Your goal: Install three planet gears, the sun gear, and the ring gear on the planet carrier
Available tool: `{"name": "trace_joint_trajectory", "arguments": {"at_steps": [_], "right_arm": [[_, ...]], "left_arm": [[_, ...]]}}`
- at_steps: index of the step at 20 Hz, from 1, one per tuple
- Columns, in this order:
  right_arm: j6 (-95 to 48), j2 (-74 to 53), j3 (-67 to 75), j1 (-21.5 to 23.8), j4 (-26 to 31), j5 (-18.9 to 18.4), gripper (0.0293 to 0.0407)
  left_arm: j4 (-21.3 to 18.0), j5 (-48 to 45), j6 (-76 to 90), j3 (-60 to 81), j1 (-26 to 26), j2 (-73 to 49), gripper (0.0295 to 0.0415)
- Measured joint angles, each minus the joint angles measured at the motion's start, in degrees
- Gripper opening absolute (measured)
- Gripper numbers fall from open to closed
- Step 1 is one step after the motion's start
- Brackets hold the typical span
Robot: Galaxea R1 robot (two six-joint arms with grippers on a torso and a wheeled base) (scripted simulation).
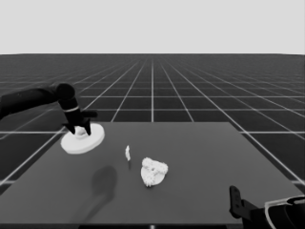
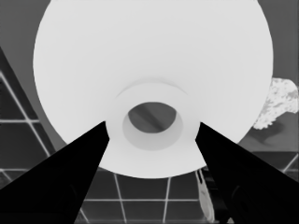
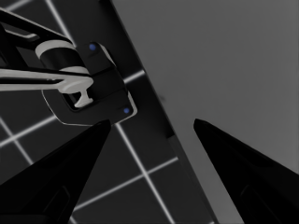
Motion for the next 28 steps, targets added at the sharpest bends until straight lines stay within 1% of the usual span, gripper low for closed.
{"name": "trace_joint_trajectory", "arguments": {"at_steps": [1,2,3,4,5,7,11,12,13,14,16,20,28], "right_arm": [[0.00,0.00,0.00,0.00,0.00,0.00,0.0385],[0.00,0.00,0.00,0.00,0.00,0.00,0.0385],[0.00,0.00,0.00,0.00,0.00,0.00,0.0385],[0.00,0.00,0.00,0.00,0.00,0.00,0.0385],[0.00,0.00,0.00,0.00,0.00,0.00,0.0385],[0.00,0.00,0.00,0.00,0.00,0.00,0.0385],[0.00,0.00,0.00,0.00,0.00,0.00,0.0385],[0.00,0.00,0.00,0.00,0.00,0.00,0.0385],[0.00,0.00,0.00,0.00,0.00,0.00,0.0385],[0.00,0.00,0.00,0.00,0.00,0.00,0.0385],[0.00,0.00,0.00,0.00,0.00,0.00,0.0385],[0.00,0.00,0.00,0.00,0.00,0.00,0.0385],[0.00,0.00,0.00,0.00,0.00,0.00,0.0385]], "left_arm": [[-0.04,0.06,0.04,-0.09,-0.06,0.04,0.0348],[-1.15,-1.70,-24.91,16.05,0.41,1.70,0.0349],[-1.11,-2.86,-38.18,20.75,0.88,13.19,0.0349],[-0.84,-3.26,-42.74,17.43,1.21,23.30,0.0349],[-0.64,-3.39,-43.57,12.96,1.41,29.93,0.0349],[-0.41,-3.37,-42.89,6.91,1.57,36.11,0.0349],[-0.29,-3.31,-42.09,3.40,1.65,38.83,0.0349],[6.86,-4.70,-42.49,3.86,7.73,38.75,0.0349],[11.16,-5.52,-41.84,2.79,12.95,39.06,0.0349],[13.60,-6.15,-40.91,1.32,15.83,39.45,0.0349],[15.75,-6.93,-39.74,-0.58,18.20,39.96,0.0349],[16.71,-7.39,-39.17,-1.52,19.00,40.26,0.0348],[16.78,-7.35,-36.37,-1.58,19.20,40.26,0.0348]]}}
